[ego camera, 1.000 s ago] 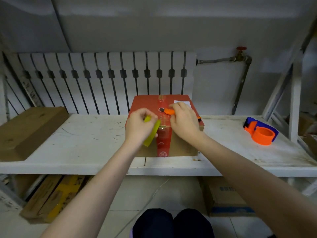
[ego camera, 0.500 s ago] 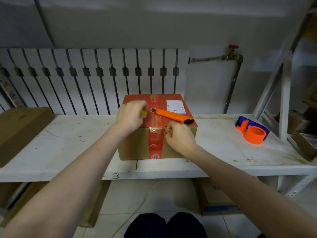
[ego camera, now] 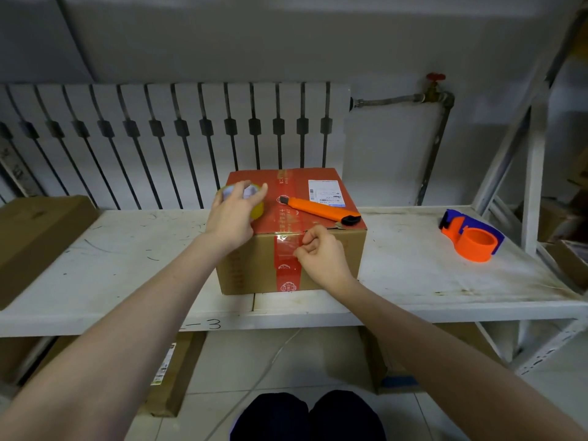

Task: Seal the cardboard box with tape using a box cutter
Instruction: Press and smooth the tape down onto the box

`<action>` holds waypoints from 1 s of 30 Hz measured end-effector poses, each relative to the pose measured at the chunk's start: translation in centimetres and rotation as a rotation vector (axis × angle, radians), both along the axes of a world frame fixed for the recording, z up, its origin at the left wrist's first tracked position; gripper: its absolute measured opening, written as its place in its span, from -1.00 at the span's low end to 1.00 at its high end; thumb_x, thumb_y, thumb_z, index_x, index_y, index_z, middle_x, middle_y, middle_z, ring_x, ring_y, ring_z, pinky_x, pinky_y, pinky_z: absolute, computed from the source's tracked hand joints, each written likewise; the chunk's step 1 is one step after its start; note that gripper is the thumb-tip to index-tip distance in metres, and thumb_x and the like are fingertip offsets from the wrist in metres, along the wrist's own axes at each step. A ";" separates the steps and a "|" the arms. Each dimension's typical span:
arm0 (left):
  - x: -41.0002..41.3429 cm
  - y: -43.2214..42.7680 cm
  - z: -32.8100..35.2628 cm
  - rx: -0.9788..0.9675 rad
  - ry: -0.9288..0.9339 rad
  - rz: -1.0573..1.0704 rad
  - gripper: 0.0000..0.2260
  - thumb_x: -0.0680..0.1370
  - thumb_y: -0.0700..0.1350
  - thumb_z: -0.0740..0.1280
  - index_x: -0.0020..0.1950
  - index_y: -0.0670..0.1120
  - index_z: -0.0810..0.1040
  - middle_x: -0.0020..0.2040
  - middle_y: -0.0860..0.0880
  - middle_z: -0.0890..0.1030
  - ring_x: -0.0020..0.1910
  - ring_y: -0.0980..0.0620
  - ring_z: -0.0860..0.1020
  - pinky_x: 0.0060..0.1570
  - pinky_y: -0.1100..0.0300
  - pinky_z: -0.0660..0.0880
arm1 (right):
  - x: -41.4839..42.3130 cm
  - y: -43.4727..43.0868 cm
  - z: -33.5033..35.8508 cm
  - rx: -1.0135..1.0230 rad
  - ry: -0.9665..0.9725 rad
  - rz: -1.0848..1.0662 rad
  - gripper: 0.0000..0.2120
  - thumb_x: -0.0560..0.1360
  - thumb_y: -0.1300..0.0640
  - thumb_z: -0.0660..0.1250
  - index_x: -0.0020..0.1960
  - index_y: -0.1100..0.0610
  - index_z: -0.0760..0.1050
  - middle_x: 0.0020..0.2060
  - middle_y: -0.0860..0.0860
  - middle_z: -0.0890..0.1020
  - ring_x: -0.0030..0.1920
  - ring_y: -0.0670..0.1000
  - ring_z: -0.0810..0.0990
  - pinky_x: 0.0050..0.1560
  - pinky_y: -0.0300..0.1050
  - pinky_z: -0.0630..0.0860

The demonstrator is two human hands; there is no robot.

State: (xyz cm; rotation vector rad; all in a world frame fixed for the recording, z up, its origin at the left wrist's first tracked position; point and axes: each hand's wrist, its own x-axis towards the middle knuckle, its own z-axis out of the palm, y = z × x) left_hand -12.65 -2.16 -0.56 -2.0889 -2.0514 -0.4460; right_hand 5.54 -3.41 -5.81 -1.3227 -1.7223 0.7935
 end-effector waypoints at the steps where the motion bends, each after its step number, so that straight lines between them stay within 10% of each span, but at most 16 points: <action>1: 0.1 -0.1 0.1 -0.002 -0.017 0.002 -0.27 0.49 -0.23 0.34 0.53 0.07 0.02 0.53 -0.14 0.13 0.51 -0.17 0.12 0.49 -0.13 0.04 | 0.0 0.0 0.1 -0.002 0.022 -0.004 -0.85 0.42 0.26 0.31 -0.16 0.04 0.39 -0.36 0.02 0.54 -0.29 -0.03 0.54 -0.10 0.03 0.59; 10: 2.8 -2.4 -0.5 0.297 -0.140 -0.272 -0.76 0.44 -0.34 0.25 0.04 -0.16 0.59 0.04 -0.10 0.56 0.06 -0.11 0.51 -0.01 0.00 0.51 | -0.5 -0.3 0.0 -0.050 0.148 -0.037 -0.77 0.43 0.17 0.41 -0.22 0.02 0.35 -0.23 0.21 0.67 -0.20 0.07 0.66 -0.13 -0.06 0.58; 14: 3.1 -2.1 -1.5 0.158 -0.136 -0.195 -0.82 0.53 -0.11 0.27 0.06 -0.08 0.62 0.01 -0.04 0.62 0.07 -0.06 0.52 -0.01 0.04 0.50 | -0.6 -0.5 0.1 -0.082 0.187 -0.046 -0.75 0.43 0.18 0.40 -0.22 0.04 0.31 -0.24 0.19 0.69 -0.29 -0.02 0.65 -0.26 -0.22 0.49; 20: 3.1 -1.4 -1.6 0.085 -0.197 -0.020 -0.73 0.50 0.16 0.29 0.03 0.03 0.63 0.04 0.06 0.63 0.09 0.00 0.53 0.11 0.01 0.34 | -0.5 0.0 -0.2 -0.198 0.189 -0.043 -0.71 0.45 0.19 0.39 -0.22 0.04 0.26 -0.21 0.15 0.69 -0.25 0.01 0.66 -0.01 0.06 0.60; 30: 3.3 -1.6 -1.8 0.078 -0.217 0.010 -0.70 0.42 0.11 0.43 0.10 0.05 0.62 0.12 0.07 0.62 0.19 0.00 0.50 0.19 -0.03 0.35 | -1.0 0.2 -0.6 -0.077 -0.024 -0.104 -0.74 0.45 0.08 0.40 0.01 0.14 0.37 -0.20 0.07 0.66 -0.16 0.03 0.64 -0.12 -0.02 0.57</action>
